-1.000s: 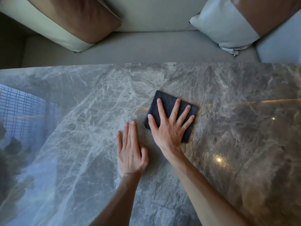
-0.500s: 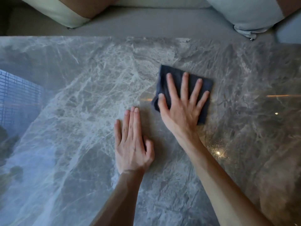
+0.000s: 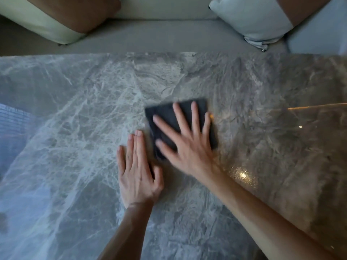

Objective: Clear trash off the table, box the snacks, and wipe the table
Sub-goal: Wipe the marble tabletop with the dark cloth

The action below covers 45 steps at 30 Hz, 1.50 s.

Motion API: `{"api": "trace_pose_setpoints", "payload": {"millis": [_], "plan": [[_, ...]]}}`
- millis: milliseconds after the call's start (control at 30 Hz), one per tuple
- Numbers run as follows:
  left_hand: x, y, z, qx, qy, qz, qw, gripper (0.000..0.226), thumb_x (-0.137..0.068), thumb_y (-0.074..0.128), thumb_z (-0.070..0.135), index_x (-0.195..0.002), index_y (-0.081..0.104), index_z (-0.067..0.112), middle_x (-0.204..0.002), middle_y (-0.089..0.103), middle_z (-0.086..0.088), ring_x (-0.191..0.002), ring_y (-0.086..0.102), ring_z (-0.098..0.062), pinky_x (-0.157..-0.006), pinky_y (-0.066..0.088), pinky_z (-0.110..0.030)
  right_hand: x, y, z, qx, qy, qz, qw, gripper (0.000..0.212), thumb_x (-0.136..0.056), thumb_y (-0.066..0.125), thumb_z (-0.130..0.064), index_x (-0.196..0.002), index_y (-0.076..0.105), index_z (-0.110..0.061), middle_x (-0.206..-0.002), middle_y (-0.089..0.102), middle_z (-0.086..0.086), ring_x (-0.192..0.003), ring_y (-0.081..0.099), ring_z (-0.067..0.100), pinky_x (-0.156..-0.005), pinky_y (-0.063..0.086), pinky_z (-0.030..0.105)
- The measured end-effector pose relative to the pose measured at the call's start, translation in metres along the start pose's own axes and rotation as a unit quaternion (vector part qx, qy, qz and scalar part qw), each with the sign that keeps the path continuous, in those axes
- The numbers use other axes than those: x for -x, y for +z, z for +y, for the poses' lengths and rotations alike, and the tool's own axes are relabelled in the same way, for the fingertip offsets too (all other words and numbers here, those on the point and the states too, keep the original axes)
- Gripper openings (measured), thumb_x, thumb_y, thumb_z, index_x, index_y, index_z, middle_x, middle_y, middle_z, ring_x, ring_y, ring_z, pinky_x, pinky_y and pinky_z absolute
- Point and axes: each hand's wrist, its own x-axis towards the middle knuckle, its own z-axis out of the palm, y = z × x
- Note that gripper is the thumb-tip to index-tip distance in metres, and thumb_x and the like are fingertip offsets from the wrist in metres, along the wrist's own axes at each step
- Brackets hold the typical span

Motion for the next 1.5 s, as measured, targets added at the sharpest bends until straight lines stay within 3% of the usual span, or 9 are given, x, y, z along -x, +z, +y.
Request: {"api": "trace_pose_setpoints", "payload": {"millis": [100, 267, 433, 500, 667, 900, 1100, 1300, 1500], "plan": [[-0.001, 0.001, 0.0, 0.003, -0.005, 0.005, 1.0, 0.089, -0.074, 0.039, 0.03, -0.156, 0.011, 0.01, -0.164, 0.018, -0.001, -0.153, 0.011, -0.014, -0.126, 0.006, -0.041, 0.052, -0.006, 0.048, 0.041, 0.003, -0.024, 0.999, 0.061, -0.089, 0.029, -0.072, -0.147, 0.014, -0.057, -0.165, 0.012, -0.003, -0.151, 0.005, 0.039, -0.111, 0.014, 0.07], [-0.003, 0.003, 0.0, -0.001, -0.01, 0.004, 1.0, 0.09, -0.074, 0.038, 0.029, -0.156, 0.009, 0.011, -0.164, 0.017, -0.001, -0.153, 0.009, -0.013, -0.126, 0.005, -0.04, -0.056, -0.011, 0.069, -0.042, 0.248, -0.03, 0.967, 0.065, -0.085, 0.022, -0.076, -0.145, 0.008, -0.058, -0.166, 0.006, 0.0, -0.149, -0.002, 0.046, -0.107, 0.004, 0.077], [0.0, -0.001, 0.001, 0.001, -0.005, -0.009, 1.0, 0.087, -0.075, 0.036, 0.031, -0.156, 0.011, 0.009, -0.164, 0.018, -0.003, -0.153, 0.01, -0.015, -0.125, 0.006, -0.043, 0.038, -0.001, 0.004, -0.004, -0.046, -0.009, 0.999, 0.06, -0.091, 0.033, -0.065, -0.148, 0.017, -0.055, -0.165, 0.012, -0.002, -0.151, 0.003, 0.041, -0.109, 0.011, 0.073], [-0.001, -0.001, 0.001, 0.001, -0.007, -0.004, 1.0, 0.088, -0.074, 0.037, 0.03, -0.156, 0.01, 0.009, -0.164, 0.019, -0.004, -0.153, 0.011, -0.016, -0.125, 0.007, -0.043, 0.086, -0.011, 0.047, 0.04, -0.059, -0.054, 0.996, 0.058, -0.092, 0.029, -0.064, -0.148, 0.015, -0.056, -0.165, 0.01, -0.001, -0.151, 0.005, 0.04, -0.109, 0.016, 0.072], [-0.002, 0.003, -0.001, 0.0, -0.005, -0.005, 1.0, 0.091, -0.073, 0.037, 0.029, -0.156, 0.007, 0.01, -0.164, 0.017, -0.003, -0.153, 0.01, -0.016, -0.126, 0.005, -0.043, -0.025, -0.016, 0.104, -0.008, 0.273, -0.015, 0.962, 0.062, -0.088, 0.021, -0.067, -0.148, 0.01, -0.055, -0.166, 0.007, 0.001, -0.149, 0.003, 0.044, -0.109, 0.01, 0.075], [0.001, -0.001, 0.0, 0.005, 0.01, -0.002, 1.0, 0.081, -0.08, 0.034, 0.026, -0.155, 0.012, 0.003, -0.163, 0.018, -0.006, -0.153, 0.013, -0.019, -0.125, 0.009, -0.047, 0.058, -0.005, 0.032, 0.017, -0.108, -0.035, 0.993, 0.063, -0.089, 0.04, -0.052, -0.148, 0.019, -0.053, -0.165, 0.015, -0.004, -0.152, 0.008, 0.033, -0.113, 0.015, 0.067], [-0.001, 0.002, 0.0, 0.005, 0.006, 0.002, 1.0, 0.08, -0.082, 0.034, 0.025, -0.155, 0.009, 0.005, -0.164, 0.017, -0.005, -0.153, 0.012, -0.018, -0.126, 0.006, -0.045, -0.052, -0.023, 0.12, -0.019, 0.295, -0.024, 0.955, 0.061, -0.089, 0.023, -0.056, -0.149, 0.012, -0.052, -0.165, 0.01, 0.001, -0.151, 0.004, 0.039, -0.111, 0.01, 0.072], [0.001, -0.004, 0.003, 0.015, 0.006, -0.002, 1.0, 0.08, -0.08, 0.038, 0.021, -0.154, 0.015, 0.002, -0.163, 0.02, -0.007, -0.153, 0.014, -0.02, -0.125, 0.01, -0.048, 0.085, -0.011, 0.062, 0.036, -0.134, -0.059, 0.989, 0.069, -0.085, 0.045, -0.047, -0.149, 0.019, -0.052, -0.165, 0.015, -0.002, -0.152, 0.009, 0.033, -0.114, 0.012, 0.068], [0.0, -0.005, 0.006, 0.019, -0.001, 0.004, 1.0, 0.078, -0.081, 0.037, 0.023, -0.154, 0.016, 0.003, -0.162, 0.019, -0.004, -0.152, 0.015, -0.019, -0.125, 0.008, -0.045, -0.063, -0.023, 0.106, -0.031, 0.26, -0.041, 0.964, 0.064, -0.087, 0.026, -0.055, -0.149, 0.01, -0.053, -0.166, 0.007, 0.001, -0.15, 0.001, 0.041, -0.111, 0.008, 0.073]]}}
